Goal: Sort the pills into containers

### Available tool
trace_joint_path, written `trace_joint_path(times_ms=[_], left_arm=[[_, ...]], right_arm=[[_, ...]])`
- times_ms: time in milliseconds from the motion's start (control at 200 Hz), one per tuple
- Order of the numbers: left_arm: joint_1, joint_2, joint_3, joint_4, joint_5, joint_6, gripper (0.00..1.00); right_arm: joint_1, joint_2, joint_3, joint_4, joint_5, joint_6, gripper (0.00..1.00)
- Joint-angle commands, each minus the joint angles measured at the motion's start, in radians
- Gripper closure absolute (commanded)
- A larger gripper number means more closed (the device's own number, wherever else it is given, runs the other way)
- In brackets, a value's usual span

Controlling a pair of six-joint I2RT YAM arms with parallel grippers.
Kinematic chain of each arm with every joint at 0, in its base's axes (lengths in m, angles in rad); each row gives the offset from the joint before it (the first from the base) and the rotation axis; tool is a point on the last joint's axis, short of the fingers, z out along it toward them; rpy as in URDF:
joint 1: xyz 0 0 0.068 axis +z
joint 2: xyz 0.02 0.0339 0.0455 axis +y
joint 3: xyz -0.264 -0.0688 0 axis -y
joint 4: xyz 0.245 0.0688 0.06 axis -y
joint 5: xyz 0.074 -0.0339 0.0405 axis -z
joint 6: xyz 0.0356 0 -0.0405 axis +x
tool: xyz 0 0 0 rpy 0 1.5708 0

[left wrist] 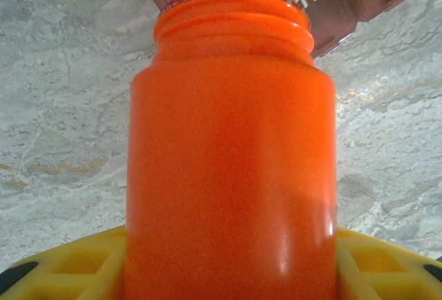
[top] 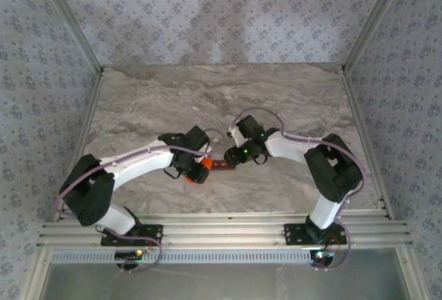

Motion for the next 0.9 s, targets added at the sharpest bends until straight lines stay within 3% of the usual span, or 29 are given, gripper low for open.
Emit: trace_joint_path(times_ms=[0, 895], left_arm=[[0.012, 0.011, 0.035, -0.049, 0.030, 0.026, 1.00], [0.045, 0.074, 0.132, -0.167, 0.081, 0.097, 1.00]], right_arm=[[-0.008, 0.038, 0.006, -0.038, 0.028, 0.007, 0.42], [-0.008, 0.037, 0.006, -0.040, 0.024, 0.009, 0.42]])
